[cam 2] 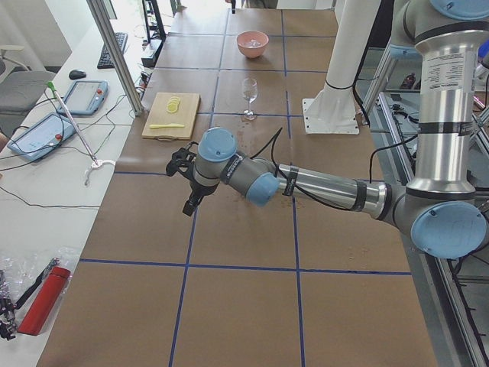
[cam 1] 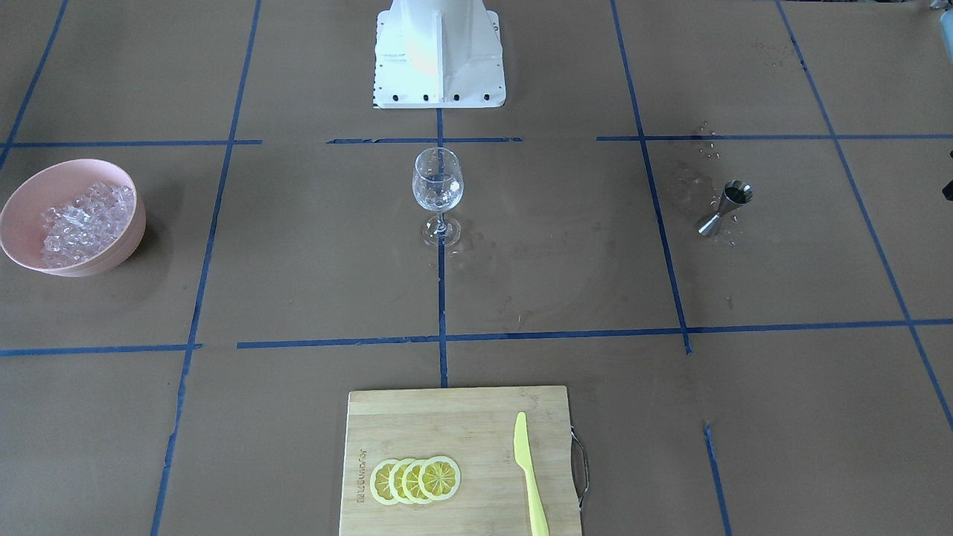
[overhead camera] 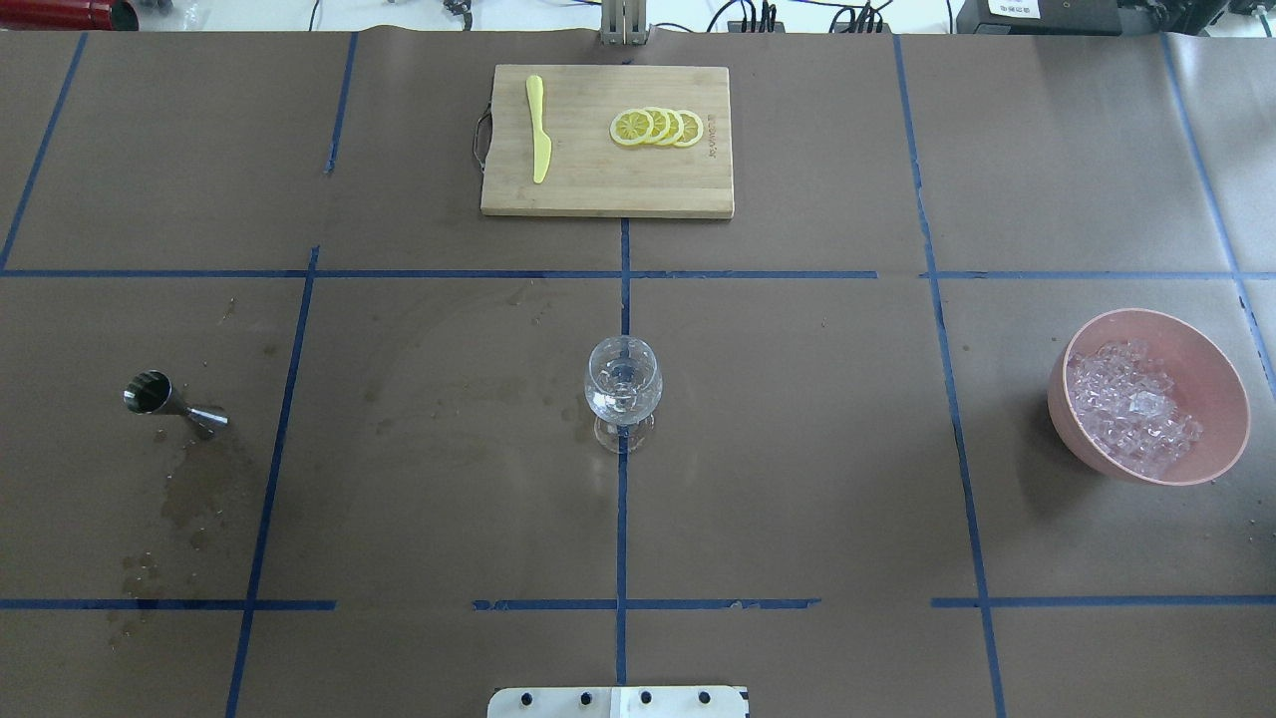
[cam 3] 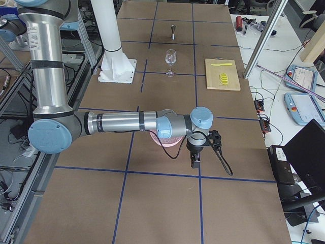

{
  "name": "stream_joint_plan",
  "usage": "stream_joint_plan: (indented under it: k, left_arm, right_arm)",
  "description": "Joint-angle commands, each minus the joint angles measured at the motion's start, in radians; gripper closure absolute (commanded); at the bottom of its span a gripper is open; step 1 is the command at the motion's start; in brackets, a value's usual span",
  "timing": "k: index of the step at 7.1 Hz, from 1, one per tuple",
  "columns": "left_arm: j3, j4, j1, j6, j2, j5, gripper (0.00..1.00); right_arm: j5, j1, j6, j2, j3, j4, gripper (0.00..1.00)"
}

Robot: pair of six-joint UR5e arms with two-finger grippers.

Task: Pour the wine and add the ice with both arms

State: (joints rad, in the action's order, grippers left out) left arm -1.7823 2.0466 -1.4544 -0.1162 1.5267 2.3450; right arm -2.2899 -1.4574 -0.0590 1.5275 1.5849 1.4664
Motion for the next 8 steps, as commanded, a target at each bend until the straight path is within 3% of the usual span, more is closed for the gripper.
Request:
stream_joint_plan:
  k: [1,3,4,6,8]
  left_arm:
    - [0.043,0.233,0.128,-0.01,-0.043,-0.169,0.0]
    - [0.049,0.5,0.271,-0.193,-0.144,-0.226,0.0]
    - [0.05,0.655,0.355,-0.207,-0.21,-0.378,0.0]
    - [0.054,0.768,0.585,-0.377,-0.267,-0.603,0.0]
    - [0.064,0.883,0.667,-0.526,-0.336,-0.676,0.0]
  right_arm:
    - [-0.034,0.0,-0.001,0.02,-0.01,-0.061,0.0]
    - [-0.071,0.0,0.001,0.019,-0.005,-0.063,0.0]
    - [-0.071,0.0,0.001,0.019,-0.005,-0.063,0.0]
    - [-0.08,0.0,0.001,0.02,-0.003,-0.063,0.0]
    - [-0.08,0.0,0.001,0.02,-0.002,-0.063,0.0]
